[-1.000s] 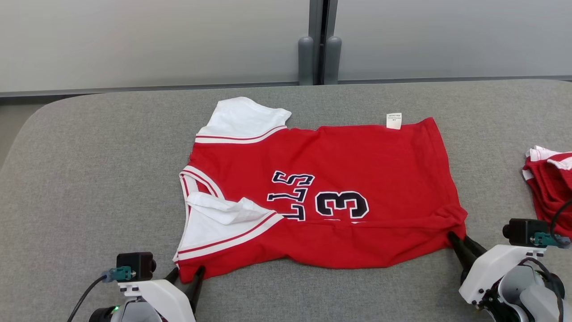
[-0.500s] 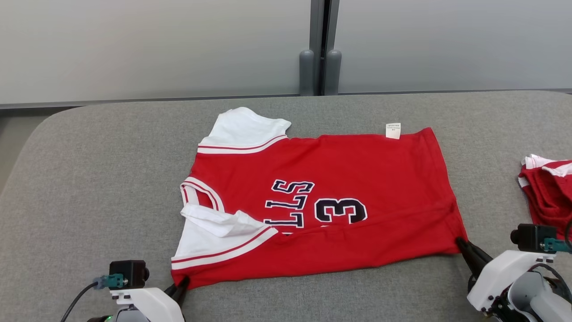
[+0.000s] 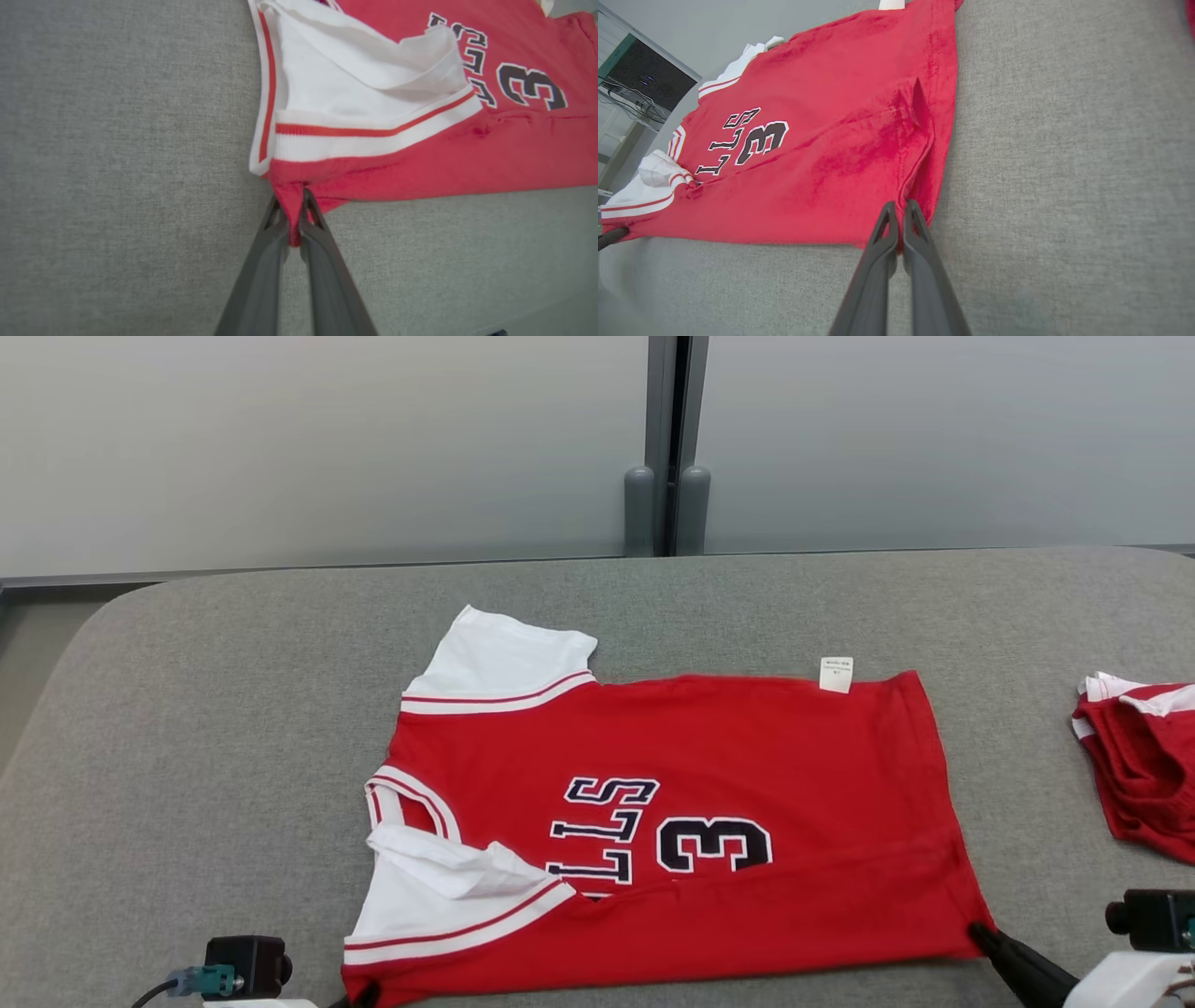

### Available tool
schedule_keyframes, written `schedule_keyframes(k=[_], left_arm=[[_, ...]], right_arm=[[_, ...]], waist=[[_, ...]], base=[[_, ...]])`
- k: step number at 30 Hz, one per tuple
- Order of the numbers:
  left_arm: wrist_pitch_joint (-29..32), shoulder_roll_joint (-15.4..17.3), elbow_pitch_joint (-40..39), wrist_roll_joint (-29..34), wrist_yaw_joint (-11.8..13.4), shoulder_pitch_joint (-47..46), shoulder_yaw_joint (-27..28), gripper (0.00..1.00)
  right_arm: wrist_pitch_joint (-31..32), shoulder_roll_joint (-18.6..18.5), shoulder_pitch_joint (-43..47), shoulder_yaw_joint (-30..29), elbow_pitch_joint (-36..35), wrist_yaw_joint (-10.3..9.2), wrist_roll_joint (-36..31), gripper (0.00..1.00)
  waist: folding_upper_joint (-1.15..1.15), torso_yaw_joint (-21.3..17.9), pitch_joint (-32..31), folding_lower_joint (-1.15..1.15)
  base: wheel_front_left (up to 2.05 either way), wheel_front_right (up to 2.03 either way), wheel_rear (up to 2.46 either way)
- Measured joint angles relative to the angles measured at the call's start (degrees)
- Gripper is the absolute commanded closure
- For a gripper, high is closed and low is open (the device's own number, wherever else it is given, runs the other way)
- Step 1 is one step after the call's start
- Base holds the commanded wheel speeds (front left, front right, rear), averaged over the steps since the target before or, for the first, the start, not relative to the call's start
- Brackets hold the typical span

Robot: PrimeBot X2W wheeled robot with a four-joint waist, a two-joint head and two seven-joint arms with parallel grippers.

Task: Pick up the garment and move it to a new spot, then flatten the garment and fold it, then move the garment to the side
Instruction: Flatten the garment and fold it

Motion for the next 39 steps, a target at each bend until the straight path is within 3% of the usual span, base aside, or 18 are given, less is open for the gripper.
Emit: schedule_keyframes(k=[7,20,21,22,23,32,39], left_arm=[[1.9,3.0,-5.8,-1.3,3.2,2.9,0.1,1.00],[4.6,5.8,-11.6,-2.5,5.7,4.6,-0.5,1.00],[4.8,5.9,-11.7,-2.4,5.9,4.6,-0.5,0.77],[4.8,6.0,-11.8,-2.4,6.1,4.6,-0.6,0.00],[4.9,6.0,-12.0,-2.4,6.2,4.6,-0.6,0.00],[4.5,8.9,-15.9,-0.1,8.2,4.1,0.0,0.00],[4.5,11.7,-17.9,6.7,10.2,-4.5,1.6,0.00]], right_arm=[[2.5,-0.8,5.9,-3.0,-3.4,0.00,0.6,1.00],[8.9,0.8,9.9,-9.7,-6.3,0.00,-1.9,1.00],[9.5,1.1,10.3,-10.3,-6.4,0.00,-2.2,0.75],[9.9,1.4,10.5,-10.9,-6.6,0.00,-2.5,0.15],[10.3,1.6,10.8,-11.6,-6.8,0.00,-2.9,0.00],[13.0,2.8,12.7,-18.7,-11.9,-0.04,-7.0,0.00],[11.5,5.4,8.8,-26.9,-16.7,-0.04,-13.2,0.00]], waist=[[0.00,-0.7,0.1,0.00],[0.00,-1.5,1.3,0.00],[0.00,-1.4,1.3,0.00],[0.00,-1.4,1.3,0.00],[0.00,-1.3,1.3,0.00],[0.00,-1.1,0.3,0.00],[0.00,-1.2,1.2,0.00]], base=[[0.00,0.00,0.00],[0.00,0.00,0.00],[0.00,0.00,0.00],[0.00,0.00,0.00],[0.00,0.00,0.00],[0.00,0.00,0.00],[0.00,0.00,0.00]])
